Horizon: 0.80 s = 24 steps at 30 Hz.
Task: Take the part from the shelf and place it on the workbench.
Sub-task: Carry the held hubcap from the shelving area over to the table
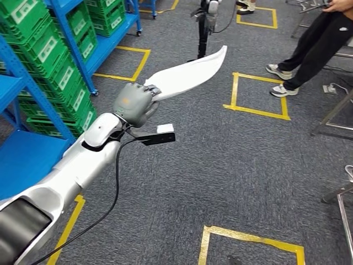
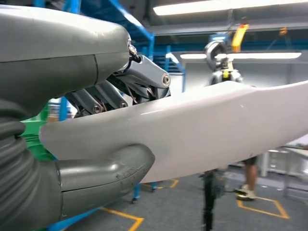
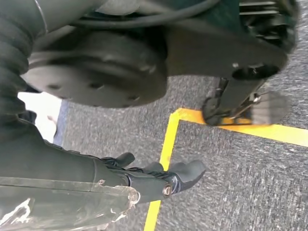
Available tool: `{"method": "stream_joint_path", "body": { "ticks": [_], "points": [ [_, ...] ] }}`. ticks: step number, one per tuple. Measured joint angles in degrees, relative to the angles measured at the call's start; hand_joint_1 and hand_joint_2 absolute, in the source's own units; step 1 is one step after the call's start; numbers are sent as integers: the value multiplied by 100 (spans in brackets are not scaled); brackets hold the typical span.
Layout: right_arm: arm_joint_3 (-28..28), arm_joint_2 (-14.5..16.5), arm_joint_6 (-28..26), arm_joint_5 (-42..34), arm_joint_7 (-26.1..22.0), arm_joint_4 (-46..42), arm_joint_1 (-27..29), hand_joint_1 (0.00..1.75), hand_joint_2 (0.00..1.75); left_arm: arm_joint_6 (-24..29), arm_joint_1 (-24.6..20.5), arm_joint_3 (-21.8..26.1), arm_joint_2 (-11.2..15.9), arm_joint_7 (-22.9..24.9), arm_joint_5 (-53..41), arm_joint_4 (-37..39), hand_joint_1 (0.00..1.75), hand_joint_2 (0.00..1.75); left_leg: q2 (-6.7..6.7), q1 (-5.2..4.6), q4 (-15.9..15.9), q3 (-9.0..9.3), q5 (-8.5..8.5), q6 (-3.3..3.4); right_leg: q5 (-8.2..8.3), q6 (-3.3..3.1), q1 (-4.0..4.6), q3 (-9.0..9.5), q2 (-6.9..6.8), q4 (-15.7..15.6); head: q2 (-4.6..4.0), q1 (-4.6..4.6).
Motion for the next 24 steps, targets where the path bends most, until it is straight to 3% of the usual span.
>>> {"method": "stream_joint_path", "body": {
  "ticks": [2,3,4,5,8,9,11,12,14,16,18,19,20,22,24],
  "points": [
    [0,1,0,2,-1,0,-22,0,175,-7,6,-1,15,1,0,-1,175,175,156,-24,2,1,-8,20,-283,19,-10,-295,-122,668,1,1],
    [0,2,0,2,1,0,-26,0,175,-11,10,-1,15,2,-1,-1,175,175,235,-30,3,5,-14,22,-288,20,-12,-320,-141,763,1,2],
    [0,2,0,3,2,0,-24,0,175,-15,12,-2,11,2,-2,-1,175,175,309,-34,4,11,-22,21,-209,17,-12,-244,-157,664,1,3],
    [0,2,0,4,4,0,-21,0,175,-21,10,-2,4,2,-3,-2,175,175,376,-35,5,25,-35,12,-59,10,-10,-61,-202,365,1,4],
    [0,7,1,9,6,0,-33,0,175,-50,-13,3,-1,2,-4,-3,175,175,555,-75,14,75,-90,-55,243,-53,39,499,-517,-608,1,-1],
    [0,10,2,10,6,0,-38,0,175,-61,-22,3,0,2,-4,-3,175,175,611,-92,10,89,-101,-79,255,-84,59,555,-550,-722,0,-5],
    [0,13,0,12,7,-1,-31,0,175,-82,-32,1,-12,3,-5,-3,175,175,708,-95,-9,111,-119,-125,275,-150,66,549,-404,-744,1,-6],
    [0,12,-2,13,7,-1,-23,0,175,-88,-34,1,-20,5,-5,-3,175,175,667,-83,9,111,-152,-150,286,-178,57,549,-337,-758,1,-9],
    [-1,11,-12,15,7,-2,-26,0,175,-96,-41,4,-27,12,-7,-3,175,175,394,-57,343,-39,-373,-192,314,-243,24,559,-204,-790,1,-24],
    [-2,14,-16,18,6,-2,-45,0,175,-104,-42,3,-14,16,-7,-2,175,175,142,-49,1030,-382,-696,-206,327,-280,10,557,-75,-797,1,-42],
    [-2,15,-13,20,7,-2,-44,0,175,-113,-25,0,-1,18,-8,1,175,175,92,-47,1558,-702,-801,-215,331,-286,-3,556,95,-796,1,-49],
    [-2,15,-12,20,7,-2,-40,0,175,-114,-19,-1,1,18,-8,1,175,175,81,-43,1567,-743,-702,-219,334,-281,-14,556,188,-795,1,-49],
    [-2,15,-13,21,7,-2,-36,0,175,-114,-18,0,4,18,-9,2,175,175,51,-32,1366,-680,-507,-223,338,-268,-29,557,288,-794,1,-51],
    [-2,15,-13,21,7,-2,-40,0,175,-116,-41,3,9,19,-9,2,175,175,-174,23,616,-344,-101,-242,342,-209,-46,537,457,-770,0,-64],
    [-2,15,-13,24,7,-2,-45,0,175,-122,-67,2,6,20,-10,2,175,175,-369,65,139,-122,27,-240,348,-127,-52,486,598,-750,0,-71]
  ]
}}
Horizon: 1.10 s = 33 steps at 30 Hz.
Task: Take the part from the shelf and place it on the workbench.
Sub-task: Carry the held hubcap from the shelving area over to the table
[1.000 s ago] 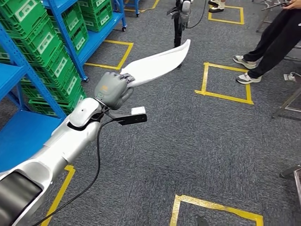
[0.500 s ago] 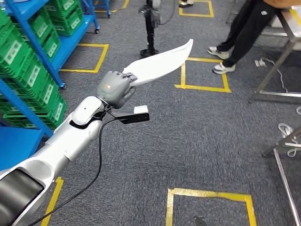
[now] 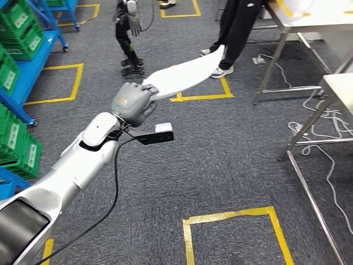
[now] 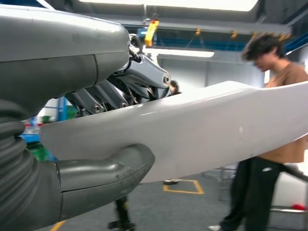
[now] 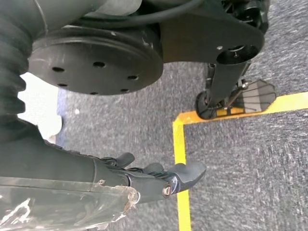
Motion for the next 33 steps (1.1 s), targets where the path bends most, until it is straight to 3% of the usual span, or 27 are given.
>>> {"method": "stream_joint_path", "body": {
  "ticks": [2,3,5,7,9,10,11,13,15,16,18,20,22,24,25,27,29,31,33],
  "points": [
    [0,0,1,2,1,0,22,0,175,-6,-11,-3,-20,0,-3,0,175,175,62,-8,-76,32,-17,59,24,77,-24,-50,108,-23,1,-2],
    [0,0,2,2,2,1,41,0,175,-7,-15,-3,-38,0,-5,0,175,175,124,-13,-85,34,-9,99,19,107,-25,-73,53,-13,1,-3],
    [0,0,2,3,2,2,57,0,175,-7,-32,0,-67,0,-5,-1,175,175,256,-20,-98,39,6,182,-152,145,-3,-226,-282,269,1,33],
    [0,0,2,4,1,2,37,0,175,-8,-40,0,-61,0,-5,-1,175,175,391,-54,-99,41,-2,227,-519,161,13,-557,-633,977,1,67],
    [0,0,2,3,-2,2,20,0,175,-9,-36,-2,-51,0,-6,4,175,175,548,-83,-98,43,-10,241,-731,162,11,-821,-727,1559,1,66],
    [0,0,2,3,-2,2,17,0,175,-9,-34,-2,-51,0,-5,5,175,175,623,-92,-98,49,-17,244,-685,154,13,-801,-741,1557,1,66],
    [0,0,2,3,-2,2,18,0,175,-9,-34,-2,-52,0,-5,7,175,175,698,-99,-97,59,-27,240,-550,142,17,-665,-767,1338,0,66],
    [0,1,2,6,1,2,16,0,175,-9,-43,0,-52,0,-5,7,175,175,829,-118,-93,91,-60,207,-237,102,63,-208,-977,561,0,68],
    [1,5,2,7,1,2,8,0,175,-9,-56,3,-46,0,-5,8,175,175,932,-146,-85,114,-86,159,-116,46,115,47,-1140,99,0,60],
    [1,7,2,7,1,2,9,0,175,-9,-60,3,-45,0,-5,8,175,175,985,-157,-88,121,-92,135,-125,20,138,58,-1135,59,0,57],
    [1,8,0,6,1,2,22,0,175,-9,-62,1,-56,0,-5,8,175,175,1055,-143,-100,147,-114,82,-105,-37,126,44,-986,38,0,56],
    [0,7,-5,6,1,1,22,0,175,-8,-65,5,-54,0,-5,8,175,175,852,-113,100,70,-266,30,-81,-96,91,59,-851,7,0,46],
    [0,8,-8,5,0,0,7,0,175,-10,-55,7,-28,0,-5,11,175,175,562,-97,738,-247,-580,2,-67,-137,61,67,-707,-7,0,23],
    [0,9,-6,3,-1,0,7,0,175,-13,-28,2,-8,0,-5,19,175,175,478,-97,1371,-607,-772,-11,-65,-153,51,67,-542,-7,0,13],
    [0,9,-5,1,0,0,16,0,175,-13,-16,-1,-3,0,-6,22,175,175,467,-96,1452,-680,-721,-11,-63,-151,45,68,-452,-7,0,14],
    [0,9,-5,-1,1,0,31,0,175,-14,-10,0,2,0,-7,24,175,175,404,-88,1026,-522,-360,-4,-54,-131,23,69,-272,-4,0,13],
    [0,9,-6,-2,1,0,30,0,175,-14,-22,3,10,0,-7,24,175,175,156,-49,317,-192,-36,-3,-52,-74,13,44,-108,18,0,13],
    [0,9,-7,-2,1,1,30,0,175,-15,-25,0,9,0,-9,25,175,175,0,-30,-39,-20,27,24,-41,3,5,3,24,25,1,10],
    [0,9,-5,-4,-1,2,61,0,175,-17,-22,-4,-7,0,-11,26,175,175,113,-41,-78,-2,23,100,-16,73,-14,-34,110,-5,1,6]
  ]
}}
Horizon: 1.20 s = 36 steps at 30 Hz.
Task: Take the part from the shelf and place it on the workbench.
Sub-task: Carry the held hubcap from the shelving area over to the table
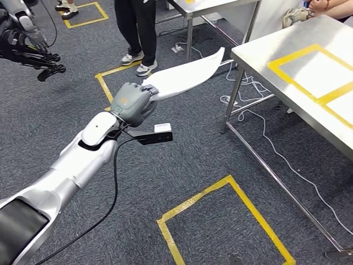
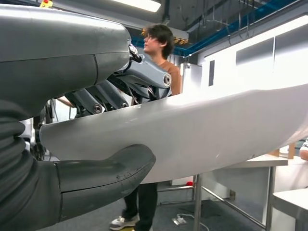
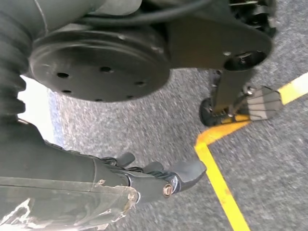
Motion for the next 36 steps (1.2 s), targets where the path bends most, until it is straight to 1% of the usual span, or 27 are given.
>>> {"method": "stream_joint_path", "body": {
  "ticks": [1,2,4,6,7,8,9,11,13,15,16,17,19,21,22,23,24,25,26,28,29,30,31,33,34,35,36],
  "points": [
    [0,0,1,-1,0,0,15,0,175,-1,-3,0,-13,0,-1,1,175,175,67,-2,-7,5,8,44,-25,26,11,-33,-82,32,0,10],
    [0,0,1,-2,0,0,21,0,175,-1,-10,1,-24,0,-1,1,175,175,133,-1,-17,9,18,84,-103,46,26,-105,-238,161,-1,32],
    [0,0,1,-3,0,0,8,0,175,-1,-12,2,-23,0,-1,1,175,175,260,-25,-26,15,16,139,-419,69,55,-395,-641,770,-1,67],
    [0,0,3,-9,-8,0,-4,0,175,-4,4,1,-3,0,-1,3,175,175,413,-55,-26,18,4,163,-691,79,51,-720,-807,1455,0,70],
    [0,0,4,-11,-11,0,-8,0,175,-5,11,0,2,0,-1,4,175,175,491,-62,-25,21,-3,167,-699,77,50,-768,-833,1573,0,72],
    [0,0,5,-11,-11,0,-8,0,175,-5,16,0,3,0,-1,4,175,175,566,-67,-25,29,-12,166,-607,71,52,-698,-853,1472,0,71],
    [-1,0,5,-10,-7,0,-4,0,175,-5,17,0,2,0,-1,5,175,175,634,-69,-25,43,-23,159,-446,59,57,-520,-902,1172,0,73],
    [-2,1,3,-8,1,0,8,0,175,-5,14,3,8,0,-1,5,175,175,749,-89,-16,76,-55,121,-172,17,104,-91,-1169,423,-1,74],
    [-2,4,3,-7,2,1,6,0,175,-6,11,6,23,0,-1,5,175,175,866,-119,-13,98,-77,66,-98,-45,158,93,-1318,68,-1,65],
    [-2,8,3,-7,2,1,12,0,175,-7,9,5,20,0,-1,4,175,175,994,-125,-29,115,-91,6,-82,-113,167,84,-1175,36,-1,59],
    [-3,9,3,-6,1,1,22,0,175,-7,8,4,13,0,-1,3,175,175,960,-115,-13,118,-120,-28,-66,-144,155,84,-1096,16,-1,57],
    [-4,10,1,-6,1,1,25,0,175,-6,6,6,10,0,-1,2,175,175,852,-102,79,82,-192,-57,-49,-177,137,92,-1024,-3,-1,47],
    [-6,13,-1,-4,1,0,16,0,175,-7,12,7,27,0,-1,4,175,175,527,-81,601,-163,-471,-98,-28,-222,102,104,-878,-28,-1,15],
    [-7,19,3,-3,2,0,2,0,175,-8,39,3,50,0,-1,10,175,175,390,-79,1296,-535,-731,-113,-22,-241,90,103,-710,-27,-1,-3],
    [-7,23,4,-3,2,0,7,0,175,-9,52,1,55,0,-1,13,175,175,375,-78,1461,-644,-730,-113,-20,-242,89,103,-617,-26,-1,-3],
    [-7,25,5,-3,2,0,14,0,175,-9,59,1,56,0,-1,16,175,175,366,-76,1432,-657,-628,-108,-15,-238,85,103,-523,-26,-1,-3],
    [-7,27,6,-3,2,0,21,0,175,-11,58,2,58,0,-1,17,175,175,341,-73,1208,-567,-445,-101,-9,-230,78,104,-432,-24,-1,-3],
    [-8,27,7,-2,2,0,24,0,175,-16,52,3,61,0,-1,17,175,175,261,-63,860,-405,-233,-97,-3,-213,67,103,-341,-23,-1,-3],
    [-8,28,10,-1,1,0,21,0,175,-24,42,5,63,0,-1,17,175,175,119,-43,494,-223,-87,-93,0,-186,67,89,-262,-12,-1,-5],
    [-9,28,15,3,0,0,12,0,175,-52,26,3,64,0,-1,16,175,175,-90,-18,44,-4,20,-61,17,-119,56,46,-126,-7,-1,-7],
    [-9,28,18,5,-1,0,14,0,175,-67,21,1,60,0,-1,16,175,175,-110,-22,-18,23,2,-26,31,-79,48,22,-67,-16,0,-8],
    [-9,28,20,7,-1,0,20,0,175,-79,15,-1,53,0,-1,16,175,175,-42,-25,-28,19,8,18,49,-43,31,-4,-16,-36,-1,-10],
    [-9,28,21,8,-1,0,27,0,175,-90,6,-2,42,0,-1,16,175,175,25,-29,-40,22,19,60,46,-11,35,-29,-69,-30,-1,-8],
    [-10,28,23,14,1,0,20,0,175,-99,-22,1,26,0,-1,16,175,175,157,-27,-62,31,37,138,-111,32,62,-172,-388,233,-1,34],
    [-10,28,23,18,2,0,10,0,175,-103,-32,2,27,0,-1,16,175,175,219,-38,-65,35,35,162,-271,45,76,-304,-598,532,-1,56],
    [-11,28,23,20,2,0,1,0,175,-105,-37,2,33,0,-1,16,175,175,286,-50,-65,37,30,179,-449,55,76,-477,-727,906,-1,72],
    [-11,28,24,20,-3,0,-7,0,175,-111,-37,1,40,0,-1,16,175,175,361,-60,-64,38,24,187,-590,65,74,-639,-792,1256,-1,70]
  ]
}}
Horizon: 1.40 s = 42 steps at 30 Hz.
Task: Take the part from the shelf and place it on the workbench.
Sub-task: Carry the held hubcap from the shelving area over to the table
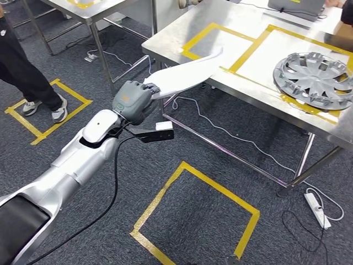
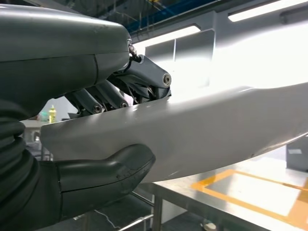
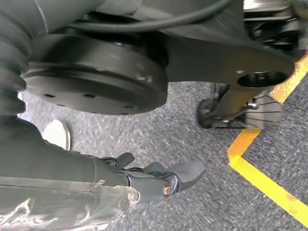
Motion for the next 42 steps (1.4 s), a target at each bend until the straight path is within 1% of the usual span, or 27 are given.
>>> {"method": "stream_joint_path", "body": {
  "ticks": [1,2,4,5,7,8,10,12,14,16,17,19,21,23,25,26,27,29,30,32,33,34,36,37,38,40,42],
  "points": [
    [0,0,1,0,-4,0,-6,0,175,-9,2,-1,5,0,0,1,175,175,78,-5,1,2,-6,4,-57,5,-1,-94,-31,213,0,1],
    [0,0,2,1,-7,0,-11,0,175,-17,2,-1,7,0,0,1,175,175,154,-8,2,8,-14,4,-18,6,0,-89,-51,233,0,1],
    [-1,0,-1,9,-7,0,-17,0,175,-33,-4,-1,1,-1,2,1,175,175,293,-10,3,36,-38,-15,299,-12,7,244,-172,-335,0,3],
    [-1,0,-4,14,-5,0,-22,0,175,-37,-13,-1,-1,-2,3,1,175,175,353,-24,5,53,-55,-36,430,-24,38,460,-332,-714,0,5],
    [-2,0,-7,22,-4,0,-42,0,175,-43,-38,0,3,-4,9,2,175,175,473,-64,13,78,-84,-85,551,-86,86,713,-545,-1187,0,-6],
    [-2,0,-7,23,-3,0,-51,0,175,-45,-47,0,4,-6,12,2,175,175,538,-83,8,89,-93,-109,537,-117,109,731,-555,-1243,0,-13],
    [-2,0,-8,25,2,0,-48,0,175,-49,-58,0,-12,-9,15,1,175,175,643,-80,-4,123,-121,-168,561,-190,94,722,-384,-1268,0,-24],
    [-4,0,-14,28,6,-1,-45,0,175,-49,-76,2,-26,-11,19,0,175,175,449,-55,181,59,-269,-236,592,-261,57,738,-229,-1302,0,-37],
    [-6,1,-16,30,7,-1,-60,0,175,-50,-81,1,-15,-12,24,1,175,175,128,-38,793,-243,-576,-277,609,-304,25,746,-81,-1317,0,-64],
    [-7,2,-9,27,7,0,-62,0,175,-52,-48,-3,3,-13,26,4,175,175,26,-35,1430,-599,-771,-294,614,-316,8,744,95,-1317,0,-78],
    [-7,2,-6,25,7,0,-53,0,175,-53,-32,-4,8,-13,26,5,175,175,15,-32,1522,-677,-724,-298,618,-313,-1,744,189,-1316,1,-77],
    [-8,2,-5,23,7,0,-39,0,175,-54,-31,-3,15,-13,29,5,175,175,-40,-13,1119,-530,-376,-296,631,-286,-27,744,379,-1314,1,-79],
    [-9,2,-5,24,5,0,-40,0,175,-54,-60,-2,21,-13,36,4,175,175,-299,43,415,-199,-59,-297,635,-225,-41,717,543,-1292,0,-91],
    [-8,1,-5,26,3,0,-45,0,175,-55,-78,-4,17,-15,42,4,175,175,-479,74,61,-33,7,-272,646,-144,-48,669,675,-1282,0,-105],
    [-8,0,-5,27,2,-1,-27,0,175,-57,-80,-7,-3,-17,44,4,175,175,-379,68,19,-18,10,-203,673,-67,-68,625,780,-1308,0,-119],
    [-9,0,-5,27,2,-1,-12,0,175,-58,-83,-6,-16,-17,44,4,175,175,-312,70,11,-13,17,-161,652,-37,-58,595,713,-1280,0,-110],
    [-9,1,-4,28,2,-1,-2,0,175,-58,-89,-5,-28,-17,45,4,175,175,-243,76,1,-10,28,-121,575,-11,-45,528,568,-1158,0,-81],
    [-9,2,-4,28,2,0,-10,0,175,-60,-88,-3,-32,-17,46,4,175,175,-115,63,-6,-3,29,-69,267,24,-17,264,169,-589,0,-29],
    [-9,2,-4,27,2,0,-21,0,175,-60,-78,-3,-23,-17,46,4,175,175,-45,50,-5,-2,24,-57,96,35,-21,86,48,-212,0,-17],
    [-9,1,-4,25,-2,0,-32,0,175,-61,-56,-4,-10,-17,46,4,175,175,98,33,-3,1,13,-50,-50,43,-26,-129,-43,254,0,-18],
    [-9,1,-8,25,-3,0,-32,0,175,-61,-52,-5,-10,-17,46,4,175,175,167,30,-3,7,5,-52,25,39,-25,-85,-65,192,0,-18],
    [-9,0,-13,27,-5,0,-31,0,175,-61,-52,-6,-11,-17,46,4,175,175,231,28,-2,17,-5,-61,169,31,-23,53,-95,-49,0,-17],
    [-8,1,-38,46,-20,0,-34,0,175,-61,-64,-3,-9,-17,46,4,175,175,329,11,3,43,-37,-106,468,3,-6,482,-238,-798,0,-16],
    [-7,1,-52,62,-31,0,-36,0,175,-61,-72,-2,-4,-15,46,4,175,175,362,-4,8,52,-50,-132,538,-22,3,630,-292,-1056,0,-20],
    [-5,2,-70,78,-42,0,-35,0,175,-61,-79,-1,-2,-11,46,3,175,175,390,-21,5,63,-58,-162,558,-52,13,716,-318,-1208,0,-26],
    [-1,2,-92,107,-49,0,-24,0,175,-60,-83,-2,-7,-5,43,2,175,175,444,-34,-21,88,-55,-210,540,-118,25,722,-264,-1235,0,-36],
    [2,1,-108,131,-47,0,-15,0,175,-60,-84,-2,-17,-1,25,-5,175,175,363,-17,31,88,-124,-276,543,-186,5,741,-204,-1259,0,-39]
  ]
}}
